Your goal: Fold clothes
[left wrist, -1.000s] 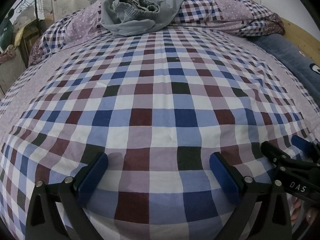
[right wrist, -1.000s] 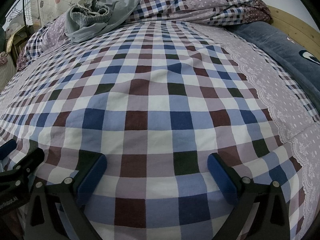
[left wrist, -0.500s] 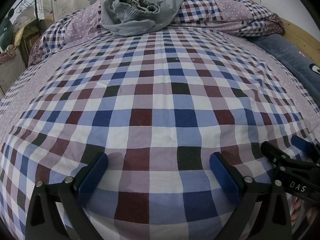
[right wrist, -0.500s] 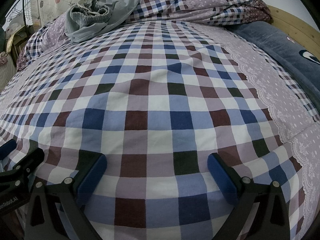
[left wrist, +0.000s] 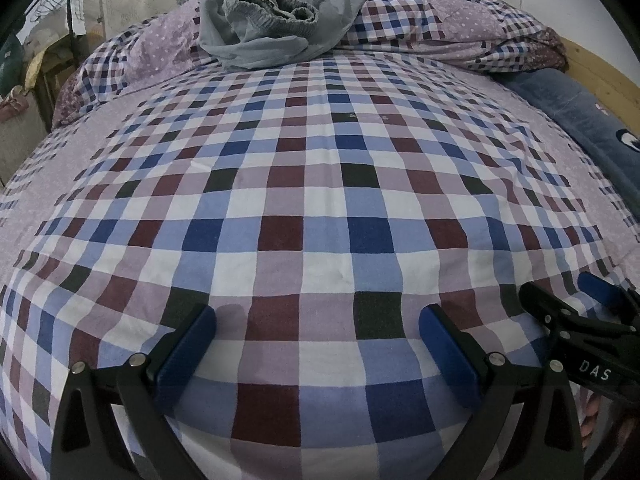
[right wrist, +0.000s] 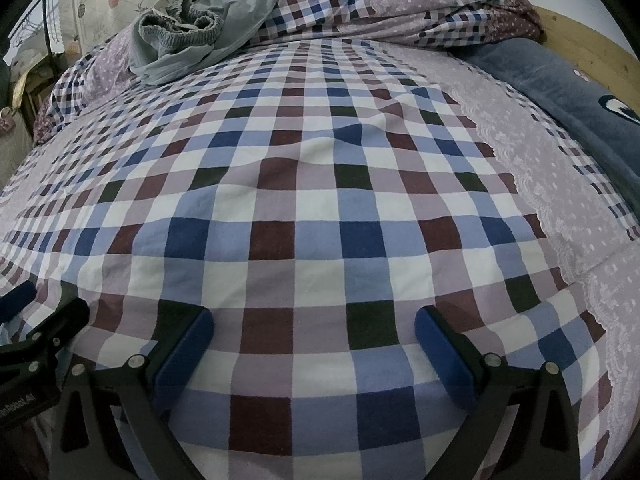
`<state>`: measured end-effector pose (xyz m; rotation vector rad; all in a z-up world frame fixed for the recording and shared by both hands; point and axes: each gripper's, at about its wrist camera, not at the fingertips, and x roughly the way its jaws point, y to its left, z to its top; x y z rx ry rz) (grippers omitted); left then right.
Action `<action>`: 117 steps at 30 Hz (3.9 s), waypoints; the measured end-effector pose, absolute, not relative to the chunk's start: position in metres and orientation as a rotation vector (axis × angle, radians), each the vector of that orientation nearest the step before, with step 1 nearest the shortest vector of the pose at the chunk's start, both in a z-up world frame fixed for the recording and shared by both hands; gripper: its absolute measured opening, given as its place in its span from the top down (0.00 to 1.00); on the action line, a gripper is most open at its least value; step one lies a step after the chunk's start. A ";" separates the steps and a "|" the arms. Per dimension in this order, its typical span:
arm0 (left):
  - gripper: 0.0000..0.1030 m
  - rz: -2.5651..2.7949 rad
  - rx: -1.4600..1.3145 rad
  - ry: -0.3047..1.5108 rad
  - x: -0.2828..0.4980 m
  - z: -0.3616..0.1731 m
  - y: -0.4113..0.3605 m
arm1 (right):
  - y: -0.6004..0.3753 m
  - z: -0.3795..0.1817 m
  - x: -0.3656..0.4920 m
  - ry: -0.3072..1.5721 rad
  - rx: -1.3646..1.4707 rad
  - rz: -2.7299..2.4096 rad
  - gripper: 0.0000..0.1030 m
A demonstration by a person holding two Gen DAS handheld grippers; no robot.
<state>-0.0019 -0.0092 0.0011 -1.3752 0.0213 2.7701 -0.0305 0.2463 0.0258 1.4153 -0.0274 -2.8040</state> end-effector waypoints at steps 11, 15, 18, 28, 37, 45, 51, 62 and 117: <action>0.00 2.727 -1.362 0.012 0.001 0.005 -0.012 | 0.241 0.025 -0.033 -0.027 1.437 -2.803 0.00; 0.00 2.707 -1.358 0.020 0.004 0.010 -0.019 | 0.239 0.024 -0.035 -0.025 1.450 -2.801 0.00; 0.00 2.723 -1.350 0.024 0.004 0.017 -0.033 | 0.238 0.024 -0.037 -0.024 1.459 -2.800 0.00; 0.00 2.856 -1.263 -0.066 0.022 0.049 -0.106 | 0.236 0.024 -0.040 -0.016 1.490 -2.796 0.00; 0.00 2.920 -1.165 -0.210 0.032 0.066 -0.159 | 0.210 0.038 -0.043 -0.009 1.532 -2.824 0.00; 0.00 2.917 -1.174 -0.314 0.004 0.069 -0.165 | 0.124 0.063 -0.058 0.163 1.387 -2.730 0.00; 0.00 2.920 -1.196 -0.332 0.001 0.065 -0.175 | 0.077 0.080 -0.077 0.172 1.288 -2.669 0.00; 0.00 2.952 -1.187 -0.457 -0.001 0.063 -0.202 | 0.041 0.113 -0.139 0.040 1.176 -2.619 0.00; 0.00 3.086 -1.079 -0.591 -0.011 0.042 -0.276 | 0.031 0.061 -0.483 -0.559 1.183 -2.625 0.14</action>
